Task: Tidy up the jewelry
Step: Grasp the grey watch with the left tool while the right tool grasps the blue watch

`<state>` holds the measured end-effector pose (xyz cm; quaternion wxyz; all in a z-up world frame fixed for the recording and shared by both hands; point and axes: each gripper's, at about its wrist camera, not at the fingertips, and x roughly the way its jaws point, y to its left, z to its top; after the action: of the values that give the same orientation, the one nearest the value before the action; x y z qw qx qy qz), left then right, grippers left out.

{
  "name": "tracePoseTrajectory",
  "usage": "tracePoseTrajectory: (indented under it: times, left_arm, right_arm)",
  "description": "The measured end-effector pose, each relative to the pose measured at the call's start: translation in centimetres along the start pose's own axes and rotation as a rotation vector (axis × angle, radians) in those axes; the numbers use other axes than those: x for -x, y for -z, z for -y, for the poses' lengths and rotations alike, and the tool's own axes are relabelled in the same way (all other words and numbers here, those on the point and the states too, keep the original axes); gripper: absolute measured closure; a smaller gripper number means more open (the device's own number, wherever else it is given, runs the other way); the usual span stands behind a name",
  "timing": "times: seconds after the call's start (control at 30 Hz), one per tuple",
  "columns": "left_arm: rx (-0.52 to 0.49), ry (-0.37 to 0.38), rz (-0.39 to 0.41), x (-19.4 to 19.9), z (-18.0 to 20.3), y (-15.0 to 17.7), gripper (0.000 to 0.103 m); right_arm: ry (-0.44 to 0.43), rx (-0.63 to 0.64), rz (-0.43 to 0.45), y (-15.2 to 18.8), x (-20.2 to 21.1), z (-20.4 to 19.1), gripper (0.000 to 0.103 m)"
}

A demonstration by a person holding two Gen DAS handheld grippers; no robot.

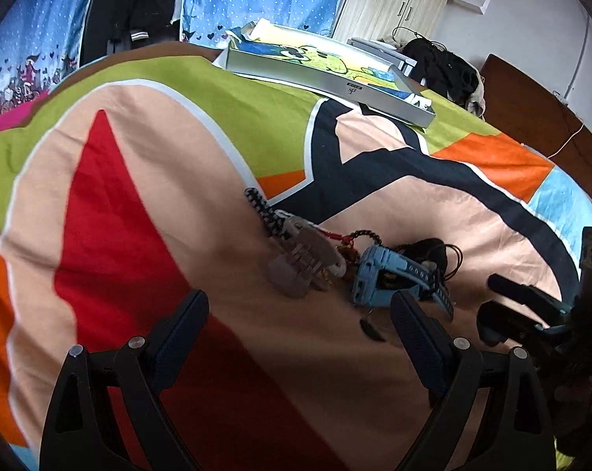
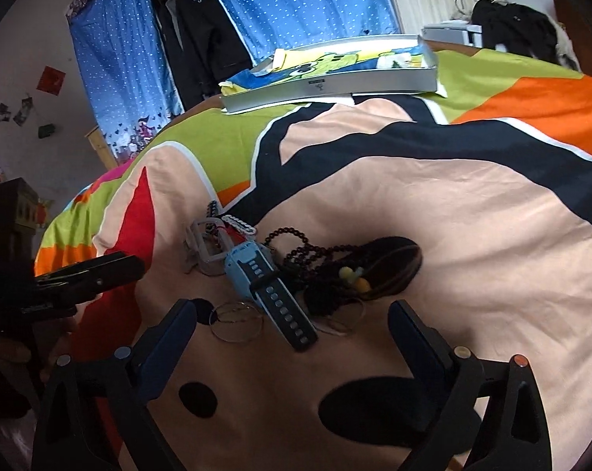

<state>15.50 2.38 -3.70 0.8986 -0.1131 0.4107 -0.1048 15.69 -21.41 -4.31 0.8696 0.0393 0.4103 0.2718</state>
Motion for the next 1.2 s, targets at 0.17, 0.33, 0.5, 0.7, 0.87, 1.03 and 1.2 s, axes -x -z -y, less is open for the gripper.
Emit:
tracePoseTrajectory:
  times: [0.17,0.33,0.5,0.7,0.87,1.03,1.2]
  left_arm:
    - [0.019,0.037,-0.016,-1.5,-0.1,-1.1,0.02]
    - [0.044,0.061,-0.042,-2.8,-0.6,-2.1,0.035]
    - [0.083,0.078,-0.094,-4.0,-1.1,-2.8,0.048]
    - [0.114,0.055,-0.145,-4.4,-1.1,-3.7,0.069]
    - [0.165,0.024,-0.175,-4.6,-1.1,-4.0,0.074]
    - [0.181,-0.03,-0.183,-4.3,-1.2,-4.0,0.097]
    - [0.182,-0.053,-0.157,-3.2,-1.4,-3.4,0.1]
  right_arm:
    - [-0.034,0.003,-0.02,-0.5,-1.3,0.2,0.018]
    - [-0.05,0.031,-0.047,-0.9,-2.5,0.1,0.031]
    - [-0.062,0.072,-0.066,-2.1,-3.8,-0.3,0.043]
    - [-0.08,0.132,-0.097,-2.7,-5.6,-1.3,0.053]
    - [-0.069,0.157,-0.123,-2.7,-6.6,-1.8,0.058]
    - [-0.048,0.167,-0.139,-2.4,-7.1,-2.0,0.06]
    - [-0.035,0.176,-0.143,-2.3,-7.3,-2.3,0.067]
